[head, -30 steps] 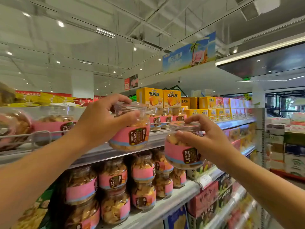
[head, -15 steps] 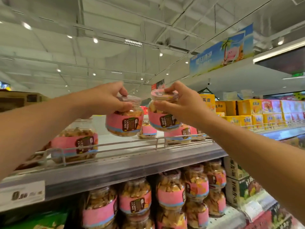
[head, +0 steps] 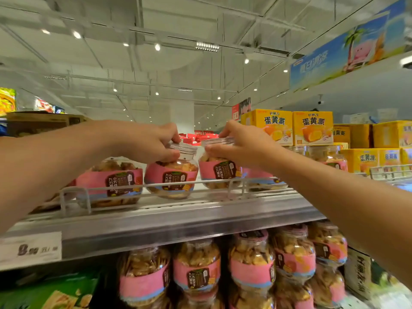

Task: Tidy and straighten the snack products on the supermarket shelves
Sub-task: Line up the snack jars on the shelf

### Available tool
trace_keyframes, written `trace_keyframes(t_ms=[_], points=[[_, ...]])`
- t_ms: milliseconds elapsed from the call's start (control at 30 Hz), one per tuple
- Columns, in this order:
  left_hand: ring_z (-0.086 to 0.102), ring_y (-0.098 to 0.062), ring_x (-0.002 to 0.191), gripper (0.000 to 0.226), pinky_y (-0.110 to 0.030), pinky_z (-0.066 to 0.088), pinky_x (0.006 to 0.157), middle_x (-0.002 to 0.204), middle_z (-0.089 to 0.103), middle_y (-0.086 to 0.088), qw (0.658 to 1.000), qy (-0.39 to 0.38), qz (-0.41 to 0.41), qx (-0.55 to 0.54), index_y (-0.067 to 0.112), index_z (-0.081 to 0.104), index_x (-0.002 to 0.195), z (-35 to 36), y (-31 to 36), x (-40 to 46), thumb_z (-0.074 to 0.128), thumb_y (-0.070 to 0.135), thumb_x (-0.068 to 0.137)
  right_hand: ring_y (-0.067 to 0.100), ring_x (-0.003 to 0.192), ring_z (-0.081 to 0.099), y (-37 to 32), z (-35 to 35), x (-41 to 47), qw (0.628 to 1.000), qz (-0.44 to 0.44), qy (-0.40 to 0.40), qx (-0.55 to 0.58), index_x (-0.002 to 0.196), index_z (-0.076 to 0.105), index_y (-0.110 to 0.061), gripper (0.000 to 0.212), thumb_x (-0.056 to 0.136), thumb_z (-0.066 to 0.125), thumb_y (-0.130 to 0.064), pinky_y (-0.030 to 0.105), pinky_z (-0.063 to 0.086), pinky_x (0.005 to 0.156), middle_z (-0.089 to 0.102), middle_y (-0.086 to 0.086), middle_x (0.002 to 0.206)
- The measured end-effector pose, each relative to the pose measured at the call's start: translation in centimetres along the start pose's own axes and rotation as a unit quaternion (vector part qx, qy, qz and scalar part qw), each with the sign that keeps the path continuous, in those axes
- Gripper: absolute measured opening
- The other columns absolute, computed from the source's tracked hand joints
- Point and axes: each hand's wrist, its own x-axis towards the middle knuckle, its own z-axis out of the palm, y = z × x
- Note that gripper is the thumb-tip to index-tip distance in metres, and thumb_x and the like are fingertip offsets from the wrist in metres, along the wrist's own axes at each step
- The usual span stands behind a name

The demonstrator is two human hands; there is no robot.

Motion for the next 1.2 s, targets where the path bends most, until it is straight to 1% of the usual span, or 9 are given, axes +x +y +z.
trace_keyframes(t_ms=[167, 267, 367, 467, 633, 800, 967, 1100, 1200], points=[[0.051, -0.004, 0.085, 0.024, -0.034, 0.04, 0.075, 0.095, 0.056, 0.011, 0.997, -0.02, -0.004, 0.077, 0.04, 0.033, 0.116, -0.3, 0.5, 0.0, 0.048, 0.042, 0.099, 0.016, 0.08, 0.054, 1.0, 0.6, -0.3, 0.996, -0.042, -0.01, -0.079, 0.101, 0.048, -0.029, 0.063, 0.076, 0.036, -0.085, 0.037, 0.036, 0.077, 0.06, -0.009, 0.079], [0.048, 0.0, 0.08, 0.02, -0.029, 0.039, 0.07, 0.09, 0.052, 0.015, 0.99, -0.027, -0.011, 0.135, 0.033, 0.035, 0.118, -0.3, 0.9, 0.1, 0.045, 0.039, 0.101, 0.016, 0.076, 0.046, 1.2, 0.4, -0.1, 0.992, -0.06, -0.007, -0.113, 0.103, 0.049, -0.027, 0.065, 0.079, 0.031, -0.085, 0.037, 0.025, 0.083, 0.055, -0.01, 0.07], [0.049, -0.003, 0.073, 0.014, -0.021, 0.035, 0.057, 0.092, 0.054, 0.009, 0.989, -0.031, -0.024, 0.144, 0.031, 0.039, 0.116, -0.2, 1.3, 0.2, 0.042, 0.035, 0.103, 0.017, 0.082, 0.051, 0.9, 0.3, 0.1, 0.991, -0.083, -0.011, -0.104, 0.112, 0.052, -0.029, 0.063, 0.082, 0.035, -0.081, 0.04, 0.032, 0.088, 0.062, -0.009, 0.083], [0.051, -0.008, 0.081, 0.011, -0.024, 0.039, 0.064, 0.096, 0.057, 0.005, 0.99, -0.032, -0.02, 0.134, 0.031, 0.041, 0.113, -0.2, 1.6, 0.0, 0.044, 0.032, 0.102, 0.023, 0.097, 0.061, 0.7, 0.3, 0.3, 0.993, -0.095, -0.037, -0.064, 0.128, 0.053, -0.036, 0.056, 0.087, 0.042, -0.072, 0.033, 0.049, 0.082, 0.068, -0.003, 0.115], [0.051, -0.009, 0.086, 0.009, -0.026, 0.039, 0.068, 0.098, 0.057, 0.005, 0.993, -0.037, -0.01, 0.11, 0.031, 0.042, 0.111, 0.0, 1.9, 0.4, 0.044, 0.029, 0.103, 0.022, 0.087, 0.063, 0.9, 0.2, 0.5, 0.994, -0.081, -0.035, -0.072, 0.116, 0.064, -0.029, 0.047, 0.089, 0.046, -0.063, 0.037, 0.056, 0.076, 0.069, 0.0, 0.101], [0.05, -0.005, 0.083, 0.013, -0.023, 0.035, 0.063, 0.096, 0.055, 0.013, 0.993, -0.03, 0.001, 0.116, 0.035, 0.04, 0.113, 0.2, 1.6, 0.5, 0.045, 0.033, 0.102, 0.004, 0.071, 0.057, 1.4, 1.0, 0.2, 0.996, -0.086, -0.008, -0.029, 0.114, 0.063, -0.028, 0.042, 0.091, 0.049, -0.059, 0.021, 0.042, 0.053, 0.066, -0.005, 0.091], [0.047, -0.002, 0.078, 0.014, -0.019, 0.031, 0.06, 0.089, 0.048, 0.021, 0.992, -0.013, 0.014, 0.128, 0.039, 0.035, 0.111, 0.5, 1.2, 0.8, 0.045, 0.037, 0.101, 0.007, 0.071, 0.059, 1.8, 1.5, -0.2, 0.996, -0.085, -0.001, -0.013, 0.112, 0.062, -0.024, 0.046, 0.091, 0.046, -0.062, 0.023, 0.048, 0.061, 0.068, -0.002, 0.088], [0.048, -0.001, 0.077, 0.017, -0.022, 0.033, 0.061, 0.086, 0.048, 0.021, 0.99, -0.006, 0.026, 0.137, 0.039, 0.036, 0.115, 0.6, 0.8, 0.8, 0.045, 0.038, 0.101, -0.003, 0.062, 0.049, 1.7, 1.6, -0.4, 0.996, -0.087, 0.006, 0.002, 0.122, 0.06, -0.023, 0.049, 0.092, 0.047, -0.06, 0.018, 0.038, 0.055, 0.052, -0.018, 0.072], [0.048, -0.001, 0.084, 0.031, -0.029, 0.038, 0.074, 0.102, 0.055, 0.016, 0.987, -0.01, 0.011, 0.159, 0.037, 0.037, 0.131, 0.6, 0.8, 0.5, 0.043, 0.041, 0.101, 0.002, 0.067, 0.052, 1.7, 1.5, -0.5, 0.996, -0.091, 0.002, -0.009, 0.124, 0.059, -0.021, 0.051, 0.093, 0.046, -0.06, 0.019, 0.037, 0.056, 0.064, -0.005, 0.087]])
